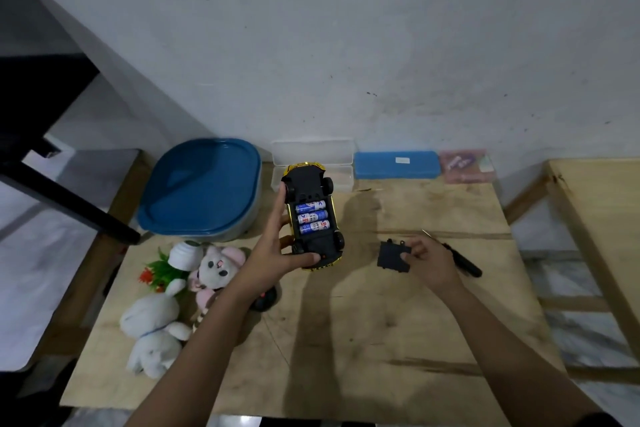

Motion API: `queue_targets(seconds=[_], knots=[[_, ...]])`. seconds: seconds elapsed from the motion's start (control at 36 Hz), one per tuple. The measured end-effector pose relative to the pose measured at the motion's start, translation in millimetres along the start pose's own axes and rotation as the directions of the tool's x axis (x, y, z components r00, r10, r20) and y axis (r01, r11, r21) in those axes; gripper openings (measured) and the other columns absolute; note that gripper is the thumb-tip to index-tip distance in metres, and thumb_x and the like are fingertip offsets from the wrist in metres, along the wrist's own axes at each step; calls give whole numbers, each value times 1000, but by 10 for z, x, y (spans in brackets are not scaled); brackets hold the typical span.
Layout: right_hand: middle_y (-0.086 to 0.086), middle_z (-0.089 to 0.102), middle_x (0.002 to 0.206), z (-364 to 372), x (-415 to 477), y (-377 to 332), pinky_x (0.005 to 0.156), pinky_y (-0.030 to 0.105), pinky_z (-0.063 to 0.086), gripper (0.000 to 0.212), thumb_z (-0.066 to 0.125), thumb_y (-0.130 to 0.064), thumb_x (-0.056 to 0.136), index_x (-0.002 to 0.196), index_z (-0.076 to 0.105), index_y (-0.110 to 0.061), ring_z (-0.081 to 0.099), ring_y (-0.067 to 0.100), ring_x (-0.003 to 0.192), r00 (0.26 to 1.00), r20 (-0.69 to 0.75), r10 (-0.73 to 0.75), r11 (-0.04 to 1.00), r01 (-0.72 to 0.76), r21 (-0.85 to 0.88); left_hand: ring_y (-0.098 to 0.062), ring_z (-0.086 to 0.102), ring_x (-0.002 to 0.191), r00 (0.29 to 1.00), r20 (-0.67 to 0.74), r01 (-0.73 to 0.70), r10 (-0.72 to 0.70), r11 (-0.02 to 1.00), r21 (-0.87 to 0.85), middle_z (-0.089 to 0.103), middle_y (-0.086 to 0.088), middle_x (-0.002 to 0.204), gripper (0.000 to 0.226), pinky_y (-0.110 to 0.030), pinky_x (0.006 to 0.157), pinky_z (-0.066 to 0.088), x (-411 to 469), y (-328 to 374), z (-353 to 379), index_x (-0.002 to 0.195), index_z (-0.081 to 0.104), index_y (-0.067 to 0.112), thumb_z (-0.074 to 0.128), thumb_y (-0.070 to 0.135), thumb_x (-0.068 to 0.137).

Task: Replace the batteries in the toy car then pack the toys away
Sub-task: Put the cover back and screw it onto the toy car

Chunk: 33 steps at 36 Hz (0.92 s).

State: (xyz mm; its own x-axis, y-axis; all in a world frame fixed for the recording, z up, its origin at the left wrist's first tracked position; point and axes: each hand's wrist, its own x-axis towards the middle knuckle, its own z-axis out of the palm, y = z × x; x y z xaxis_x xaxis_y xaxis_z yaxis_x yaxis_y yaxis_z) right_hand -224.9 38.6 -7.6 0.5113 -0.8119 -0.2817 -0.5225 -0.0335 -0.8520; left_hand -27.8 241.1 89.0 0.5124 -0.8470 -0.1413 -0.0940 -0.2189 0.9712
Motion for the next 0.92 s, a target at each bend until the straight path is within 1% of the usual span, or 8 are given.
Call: queue_targets(seconds=[0.06, 0.11, 0.19, 0.33, 0.56, 0.67, 0.81, 0.92], knots=[[4, 53, 71, -31, 14, -52, 63, 26, 48, 13, 63, 6, 82, 88, 61, -6, 58, 6, 62, 1000, -16, 13, 997, -12, 76, 3, 47, 122, 1000, 9, 9, -9, 1000, 7, 37, 10, 142, 120, -22, 91, 49, -6, 22, -4, 145, 1, 51, 78, 0, 70], [8, 58, 76, -84, 30, -161, 54, 18, 50, 9, 62, 2, 84, 85, 60, -7, 59, 9, 65, 1000, -11, 2, 991, -1, 133, 4, 42, 126, 1000, 25, 15, -15, 1000, 11, 38, 19, 139, 120, -23, 95, 47, -8, 42, 4, 146, 1, 49, 78, -2, 70], [3, 62, 79, -218, 10, -478, 61, 22, 52, 13, 60, 0, 86, 82, 60, -13, 59, 19, 75, 998, 10, -56, 967, 52, 251, 12, 42, 122, 999, 47, 26, -26, 1000, 0, 39, 28, 133, 119, -21, 96, 46, 2, 74, 34, 148, -1, 42, 75, -8, 71], [4, 63, 80, -428, -144, -1185, 52, 15, 49, 16, 61, 2, 85, 83, 61, -14, 60, -1, 61, 965, 9, -261, 889, 237, 392, 14, 48, 114, 997, 70, 34, -30, 998, -61, 40, 24, 129, 119, -31, 100, 46, 8, 159, 109, 148, -1, 41, 72, -14, 71], [-4, 64, 75, -418, -345, -1789, 52, 17, 49, 23, 66, -2, 82, 74, 62, -24, 57, 3, 66, 865, 101, -492, 852, 454, 263, -11, 42, 130, 993, 113, -28, 39, 995, -96, 35, 20, 140, 119, -43, 104, 44, 15, 388, 221, 146, 3, 47, 77, -2, 67], [-11, 64, 75, -338, -409, -1842, 65, 11, 45, 25, 68, -7, 81, 73, 62, -29, 57, 4, 71, 845, 99, -526, 843, 503, 192, -6, 51, 121, 992, 110, -44, 60, 989, -141, 41, 15, 135, 117, -43, 102, 46, 13, 504, 246, 148, 2, 43, 70, -15, 72], [-13, 64, 77, -306, -458, -1838, 70, 9, 43, 25, 69, -9, 81, 73, 62, -32, 56, 3, 73, 833, 85, -547, 831, 528, 174, -25, 48, 125, 990, 117, -53, 74, 983, -173, 43, -4, 135, 117, -38, 98, 49, -20, 622, 258, 145, 2, 48, 69, -15, 74], [-3, 65, 79, -319, -468, -1845, 73, 17, 44, 23, 69, -11, 81, 74, 63, -32, 55, 9, 76, 824, 92, -559, 825, 542, 160, -27, 44, 127, 988, 118, -76, 101, 976, -202, 33, -10, 146, 116, -32, 92, 52, -43, 671, 259, 141, 6, 54, 69, -15, 74]])
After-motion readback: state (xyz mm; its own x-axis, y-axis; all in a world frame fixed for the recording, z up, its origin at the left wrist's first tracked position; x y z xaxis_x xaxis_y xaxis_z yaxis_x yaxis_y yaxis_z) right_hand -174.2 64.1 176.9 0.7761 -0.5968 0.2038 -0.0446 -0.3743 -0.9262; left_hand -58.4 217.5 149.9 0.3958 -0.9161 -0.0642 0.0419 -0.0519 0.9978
